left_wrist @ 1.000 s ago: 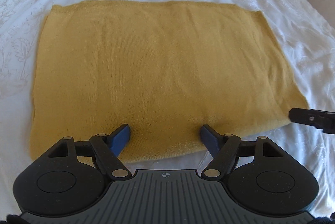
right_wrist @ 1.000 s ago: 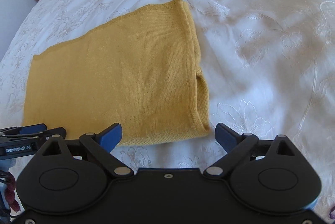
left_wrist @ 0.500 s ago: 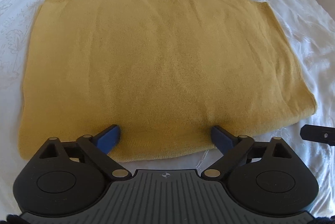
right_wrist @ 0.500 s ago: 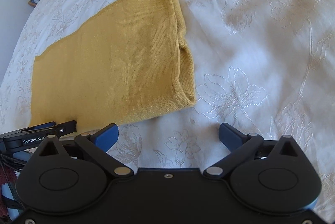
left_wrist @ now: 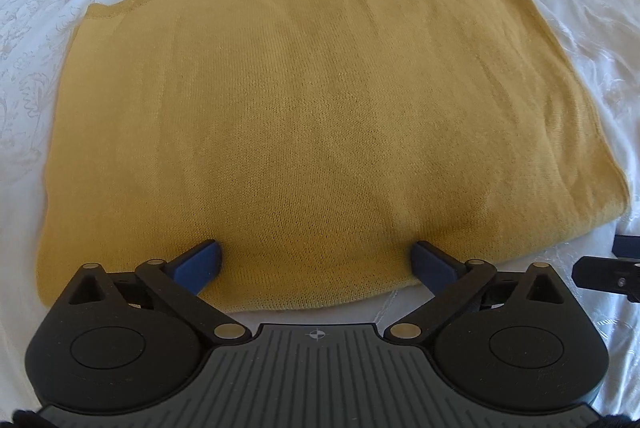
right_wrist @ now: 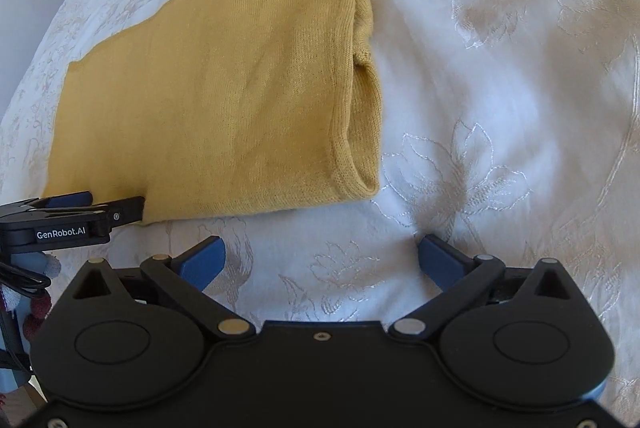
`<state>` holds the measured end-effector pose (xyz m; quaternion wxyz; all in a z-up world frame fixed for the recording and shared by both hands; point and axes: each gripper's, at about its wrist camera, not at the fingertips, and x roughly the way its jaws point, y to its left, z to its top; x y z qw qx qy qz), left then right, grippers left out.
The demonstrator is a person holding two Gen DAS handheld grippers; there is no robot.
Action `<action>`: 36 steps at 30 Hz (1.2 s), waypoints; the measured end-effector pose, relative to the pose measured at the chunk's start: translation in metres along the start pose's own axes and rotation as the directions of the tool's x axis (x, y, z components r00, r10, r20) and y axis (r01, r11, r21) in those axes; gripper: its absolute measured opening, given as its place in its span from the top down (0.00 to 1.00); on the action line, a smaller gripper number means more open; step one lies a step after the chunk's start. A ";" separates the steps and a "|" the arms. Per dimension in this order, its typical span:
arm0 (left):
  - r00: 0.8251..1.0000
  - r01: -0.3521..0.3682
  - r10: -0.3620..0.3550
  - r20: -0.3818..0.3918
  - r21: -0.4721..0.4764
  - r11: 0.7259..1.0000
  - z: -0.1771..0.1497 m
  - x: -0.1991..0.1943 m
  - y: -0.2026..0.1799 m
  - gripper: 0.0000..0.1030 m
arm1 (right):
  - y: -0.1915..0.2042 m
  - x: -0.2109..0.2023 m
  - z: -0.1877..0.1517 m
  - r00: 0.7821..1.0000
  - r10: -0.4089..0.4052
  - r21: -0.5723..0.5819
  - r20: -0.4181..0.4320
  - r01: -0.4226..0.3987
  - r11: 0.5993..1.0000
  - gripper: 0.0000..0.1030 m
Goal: Fold small clothes
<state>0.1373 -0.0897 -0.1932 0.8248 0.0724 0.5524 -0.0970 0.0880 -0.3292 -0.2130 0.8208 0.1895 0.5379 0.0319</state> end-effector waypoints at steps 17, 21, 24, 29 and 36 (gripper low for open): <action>0.999 0.018 -0.015 0.050 -0.066 0.998 0.022 -0.043 0.011 0.14 | -0.036 -0.031 0.022 0.985 0.160 -0.002 0.069 -0.160 0.987 0.07; 0.997 0.014 -0.006 0.083 -0.103 0.995 0.046 -0.045 0.020 0.14 | -0.047 -0.040 0.050 0.972 0.198 -0.001 0.127 -0.200 0.980 0.07; 0.997 0.013 0.000 0.081 -0.156 0.988 0.066 -0.033 0.029 0.14 | -0.051 -0.031 0.073 0.965 0.224 0.020 0.135 -0.229 0.973 0.07; 0.997 -0.020 0.031 0.071 -0.156 0.988 0.091 -0.013 0.030 0.14 | -0.056 -0.006 0.100 0.951 0.292 0.065 0.102 -0.299 0.952 0.10; 0.998 -0.052 0.058 0.039 -0.131 0.990 0.109 0.008 0.031 0.14 | -0.053 0.025 0.118 0.942 0.336 0.058 0.027 -0.337 0.940 0.11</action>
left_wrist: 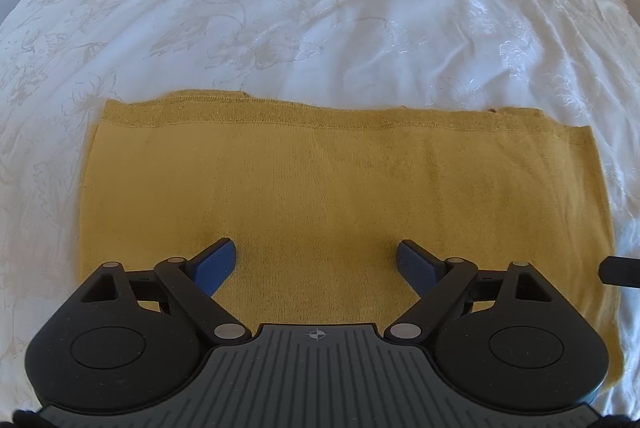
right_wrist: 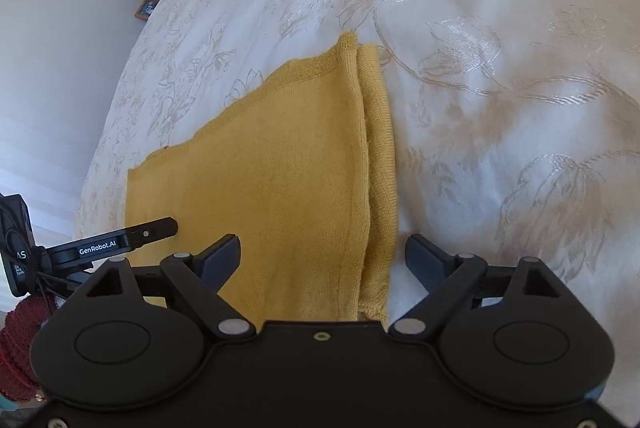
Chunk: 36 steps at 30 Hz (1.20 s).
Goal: Fold small clothes
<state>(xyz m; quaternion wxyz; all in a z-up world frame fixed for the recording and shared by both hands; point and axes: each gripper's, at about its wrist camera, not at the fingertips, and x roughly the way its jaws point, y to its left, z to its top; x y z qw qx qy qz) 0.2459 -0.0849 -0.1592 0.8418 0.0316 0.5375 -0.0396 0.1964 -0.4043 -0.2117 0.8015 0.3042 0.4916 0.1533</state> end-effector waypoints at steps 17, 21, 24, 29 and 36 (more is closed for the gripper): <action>0.999 -0.043 0.043 -0.023 -0.005 0.999 0.054 0.038 -0.005 0.13 | -0.008 0.008 0.002 0.999 0.051 0.028 0.011 -0.051 0.998 0.00; 1.000 0.002 -0.002 -0.002 -0.029 1.000 0.053 0.019 -0.006 0.14 | -0.013 0.005 0.002 0.998 0.063 0.036 0.009 -0.063 0.997 0.00; 1.000 0.028 -0.027 0.005 -0.020 0.999 0.039 0.002 -0.009 0.14 | -0.018 0.002 0.002 0.997 0.077 0.044 0.008 -0.077 0.996 0.00; 0.999 0.030 -0.029 -0.036 0.016 0.999 -0.002 -0.016 -0.016 0.14 | -0.022 0.000 0.000 0.995 0.100 0.058 0.019 -0.101 0.993 0.00; 0.991 0.016 -0.017 -0.135 -0.010 1.000 -0.047 -0.009 -0.011 0.14 | -0.025 -0.005 -0.004 0.994 0.109 0.061 0.016 -0.110 0.992 0.00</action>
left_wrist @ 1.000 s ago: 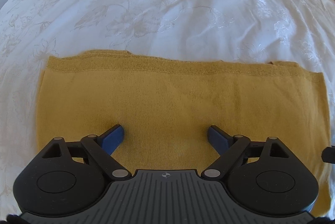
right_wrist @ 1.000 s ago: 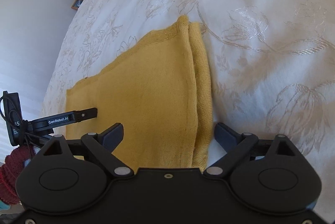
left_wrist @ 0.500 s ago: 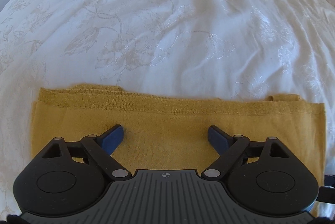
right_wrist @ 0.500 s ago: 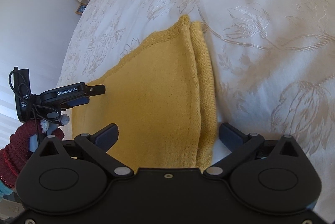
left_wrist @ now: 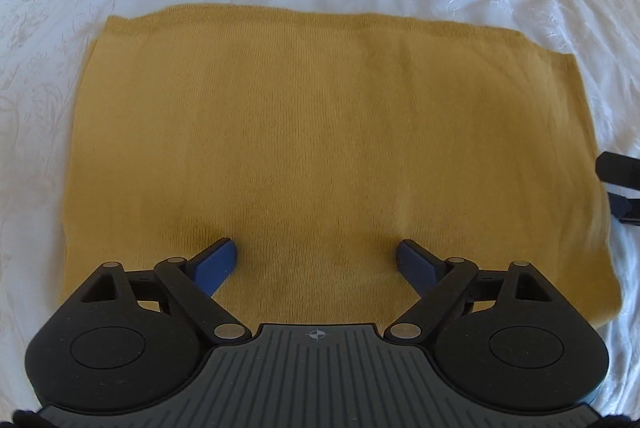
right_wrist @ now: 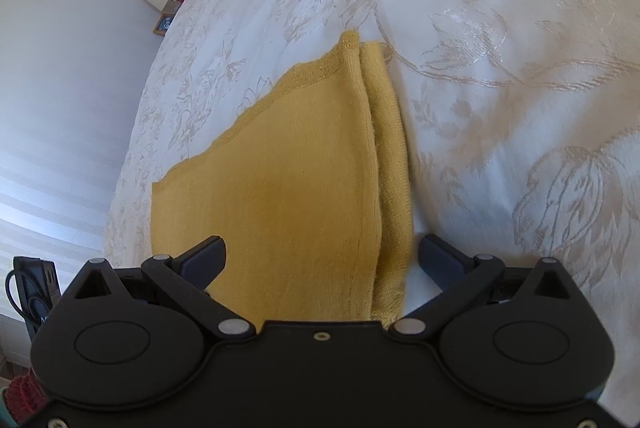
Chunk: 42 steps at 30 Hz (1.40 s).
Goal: Fold small clothes
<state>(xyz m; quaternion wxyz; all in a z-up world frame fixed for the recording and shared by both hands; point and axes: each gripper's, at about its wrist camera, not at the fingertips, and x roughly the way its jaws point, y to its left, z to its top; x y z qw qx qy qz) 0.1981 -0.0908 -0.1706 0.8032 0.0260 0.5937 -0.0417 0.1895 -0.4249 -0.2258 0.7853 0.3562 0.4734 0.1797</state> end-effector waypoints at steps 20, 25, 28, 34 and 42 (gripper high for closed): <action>0.996 -0.020 0.024 0.089 -0.041 0.999 -0.002 -0.050 0.029 0.14 | 0.015 -0.004 0.002 0.993 -0.117 0.020 0.009 0.117 0.993 0.74; 0.993 -0.016 0.019 0.118 -0.027 1.000 -0.002 -0.059 0.045 0.14 | 0.045 -0.007 0.003 0.988 -0.151 0.004 0.038 0.151 0.988 0.75; 0.992 0.006 -0.002 0.124 -0.031 1.000 0.004 -0.057 0.058 0.14 | 0.071 -0.007 0.004 0.984 -0.168 -0.022 0.054 0.170 0.985 0.75; 0.990 0.047 -0.038 0.133 -0.069 0.997 0.004 -0.061 0.097 0.14 | 0.129 0.007 0.003 0.986 -0.151 -0.064 0.070 0.155 0.986 0.76; 0.990 0.059 -0.044 0.134 -0.112 0.992 -0.004 -0.063 0.161 0.14 | 0.213 0.070 -0.016 0.998 -0.060 -0.105 0.032 0.063 0.993 0.76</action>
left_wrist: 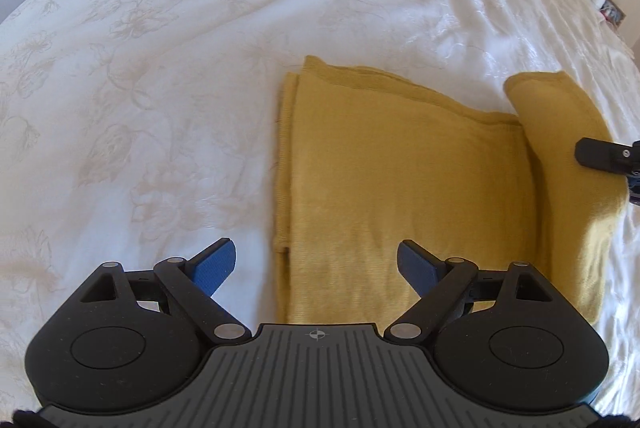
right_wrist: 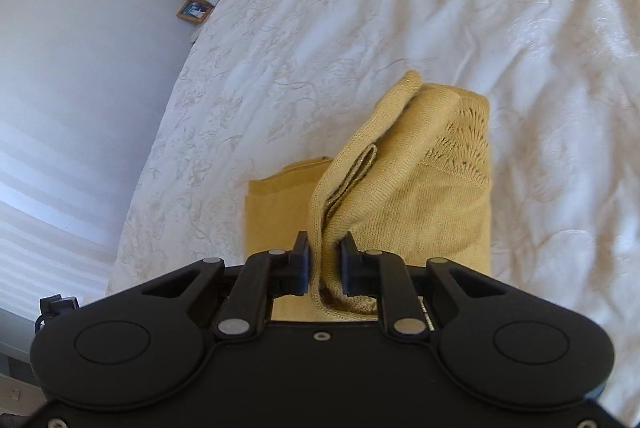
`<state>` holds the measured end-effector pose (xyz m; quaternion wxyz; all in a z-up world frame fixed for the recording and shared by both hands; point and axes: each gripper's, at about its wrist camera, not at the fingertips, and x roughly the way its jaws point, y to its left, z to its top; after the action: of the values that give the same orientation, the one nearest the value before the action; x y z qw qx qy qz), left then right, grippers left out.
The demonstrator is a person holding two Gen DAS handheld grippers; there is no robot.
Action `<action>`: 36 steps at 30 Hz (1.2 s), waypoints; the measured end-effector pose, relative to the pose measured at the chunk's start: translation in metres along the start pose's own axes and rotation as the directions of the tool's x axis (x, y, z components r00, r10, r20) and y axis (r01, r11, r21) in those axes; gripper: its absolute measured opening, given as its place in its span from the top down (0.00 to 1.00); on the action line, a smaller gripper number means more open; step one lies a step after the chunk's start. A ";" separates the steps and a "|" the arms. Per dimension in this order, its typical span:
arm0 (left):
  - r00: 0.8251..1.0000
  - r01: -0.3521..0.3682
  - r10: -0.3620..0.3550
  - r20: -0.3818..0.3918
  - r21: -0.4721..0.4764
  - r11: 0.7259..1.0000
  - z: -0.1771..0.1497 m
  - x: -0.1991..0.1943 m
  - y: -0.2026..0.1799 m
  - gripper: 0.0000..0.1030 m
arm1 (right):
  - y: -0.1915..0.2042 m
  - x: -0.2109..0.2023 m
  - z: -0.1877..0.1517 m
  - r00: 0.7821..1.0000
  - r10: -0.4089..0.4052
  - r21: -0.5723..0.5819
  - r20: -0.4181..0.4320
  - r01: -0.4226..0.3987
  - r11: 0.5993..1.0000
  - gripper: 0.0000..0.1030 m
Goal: Fold small clothes
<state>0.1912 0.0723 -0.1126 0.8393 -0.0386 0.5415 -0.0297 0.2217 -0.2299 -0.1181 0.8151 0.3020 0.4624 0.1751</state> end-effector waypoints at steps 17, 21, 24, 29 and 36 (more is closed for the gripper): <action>1.000 0.002 -0.004 -0.013 -0.099 0.995 -0.005 0.000 0.086 0.14 | 0.068 0.110 -0.042 0.987 -0.037 -0.027 -0.159 0.033 0.999 0.72; 1.000 0.016 -0.017 -0.007 -0.097 0.995 -0.001 0.001 0.087 0.14 | 0.086 0.100 -0.046 0.982 0.072 -0.071 -0.175 -0.086 0.994 0.72; 0.999 0.033 -0.033 0.002 -0.092 0.995 0.006 0.000 0.085 0.14 | 0.095 0.079 -0.047 0.987 0.086 -0.118 -0.138 -0.103 0.988 0.71; 0.996 0.089 -0.088 0.019 -0.086 0.992 0.026 0.003 0.075 0.14 | 0.088 0.040 -0.048 0.999 -0.029 -0.210 -0.045 0.019 0.977 0.66; 0.979 0.201 -0.202 -0.020 -0.069 0.977 0.050 0.016 0.049 0.14 | 0.081 0.033 -0.076 0.986 -0.163 -0.346 -0.043 0.139 0.928 0.34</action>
<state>0.2438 0.1210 -0.1117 0.8228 -0.1209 0.5468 -0.0970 0.1729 -0.1249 -0.1155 0.8492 0.1132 0.4754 0.1999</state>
